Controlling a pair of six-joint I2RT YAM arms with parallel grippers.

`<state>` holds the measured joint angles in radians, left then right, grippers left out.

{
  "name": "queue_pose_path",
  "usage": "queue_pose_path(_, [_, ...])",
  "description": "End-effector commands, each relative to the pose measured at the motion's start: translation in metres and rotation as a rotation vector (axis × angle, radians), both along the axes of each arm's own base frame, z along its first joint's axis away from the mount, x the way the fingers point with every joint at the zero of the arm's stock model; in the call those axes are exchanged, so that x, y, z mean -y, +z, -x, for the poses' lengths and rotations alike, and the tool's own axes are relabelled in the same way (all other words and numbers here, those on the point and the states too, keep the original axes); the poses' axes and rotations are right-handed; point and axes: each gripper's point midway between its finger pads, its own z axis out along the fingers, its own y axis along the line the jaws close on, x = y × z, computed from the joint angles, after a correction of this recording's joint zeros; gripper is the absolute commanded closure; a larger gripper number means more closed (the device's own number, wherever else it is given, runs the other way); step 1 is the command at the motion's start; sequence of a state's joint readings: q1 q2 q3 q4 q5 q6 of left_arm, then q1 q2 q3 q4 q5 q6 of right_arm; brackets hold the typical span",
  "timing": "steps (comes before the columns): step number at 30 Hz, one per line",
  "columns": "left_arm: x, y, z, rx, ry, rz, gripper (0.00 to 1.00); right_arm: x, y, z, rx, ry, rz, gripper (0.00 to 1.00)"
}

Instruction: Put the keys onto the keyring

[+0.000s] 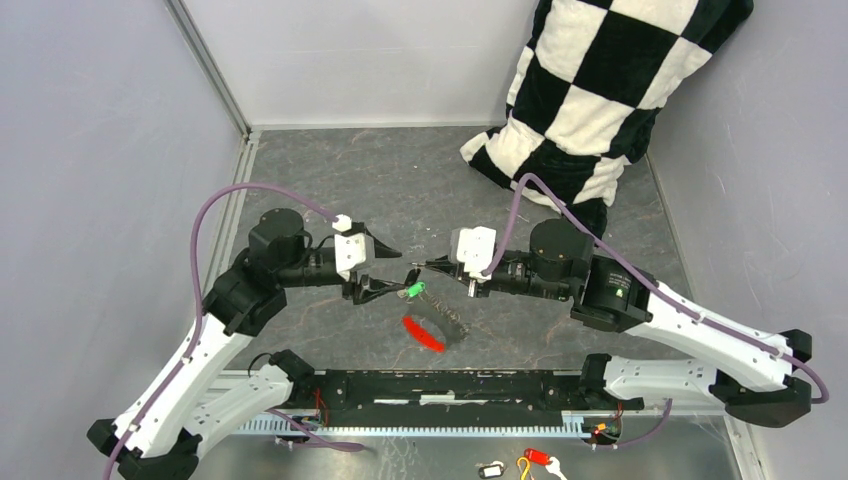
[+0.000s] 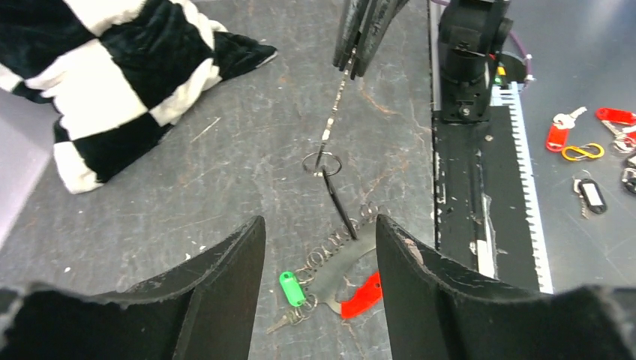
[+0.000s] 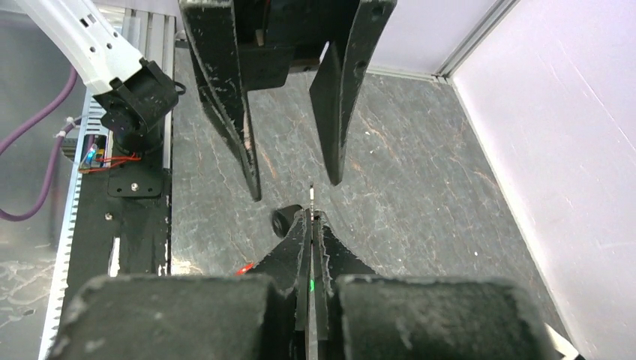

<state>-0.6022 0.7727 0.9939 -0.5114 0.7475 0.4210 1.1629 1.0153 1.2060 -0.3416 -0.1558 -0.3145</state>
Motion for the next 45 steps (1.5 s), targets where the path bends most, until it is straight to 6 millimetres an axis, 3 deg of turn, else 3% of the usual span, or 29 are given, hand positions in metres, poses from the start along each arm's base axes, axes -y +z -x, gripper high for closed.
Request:
queue_pose_path(1, [0.005,0.004,0.016,-0.037,-0.096,0.012,0.38,-0.001,0.020,0.004,0.005,0.014,-0.088,0.99])
queue_pose_path(5, [0.008,0.017,0.009,-0.022,-0.060,0.072,0.40,0.000,0.020,0.006,-0.004,0.017,-0.105,0.99])
queue_pose_path(8, [0.012,0.024,0.015,-0.048,-0.091,0.109,0.45,0.001,0.020,0.006,-0.008,0.012,-0.127,0.99])
queue_pose_path(10, [0.013,0.022,0.017,-0.063,-0.103,0.112,0.46,0.001,0.017,0.005,-0.015,0.006,-0.131,0.99])
queue_pose_path(13, [0.012,0.009,0.012,-0.053,-0.083,0.084,0.42,0.006,-0.004,-0.007,-0.037,-0.074,-0.088,0.99])
queue_pose_path(16, [0.007,-0.013,-0.004,-0.037,-0.002,0.032,0.29,0.026,-0.058,-0.042,-0.094,-0.314,0.000,0.99])
queue_pose_path(20, [0.006,-0.041,-0.005,-0.043,-0.028,-0.047,0.28,0.053,-0.134,-0.070,-0.217,-0.513,0.044,0.99])
queue_pose_path(23, [0.004,-0.067,0.000,-0.060,-0.089,-0.132,0.28,0.074,-0.179,-0.082,-0.295,-0.608,0.011,0.99])
queue_pose_path(26, [0.002,-0.084,0.004,-0.087,-0.125,-0.187,0.28,0.100,-0.214,-0.095,-0.342,-0.721,-0.021,0.99])
queue_pose_path(31, [0.003,-0.090,0.003,-0.093,-0.139,-0.194,0.28,0.136,-0.259,-0.103,-0.449,-0.881,-0.062,1.00])
queue_pose_path(37, [0.004,-0.091,0.002,-0.098,-0.142,-0.198,0.27,0.169,-0.308,-0.086,-0.619,-1.051,0.054,0.72])
queue_pose_path(39, [0.005,-0.092,0.002,-0.099,-0.139,-0.198,0.27,0.171,-0.305,-0.083,-0.615,-1.040,0.076,0.64])
queue_pose_path(40, [0.005,-0.091,0.001,-0.101,-0.136,-0.196,0.27,0.161,-0.297,-0.081,-0.598,-0.966,0.076,0.61])
queue_pose_path(42, [0.005,-0.092,0.002,-0.109,-0.134,-0.193,0.27,0.130,-0.272,-0.073,-0.548,-0.738,0.032,0.58])
queue_pose_path(45, [0.006,-0.091,0.002,-0.132,-0.126,-0.182,0.27,0.090,-0.246,-0.043,-0.485,-0.397,0.028,0.58])
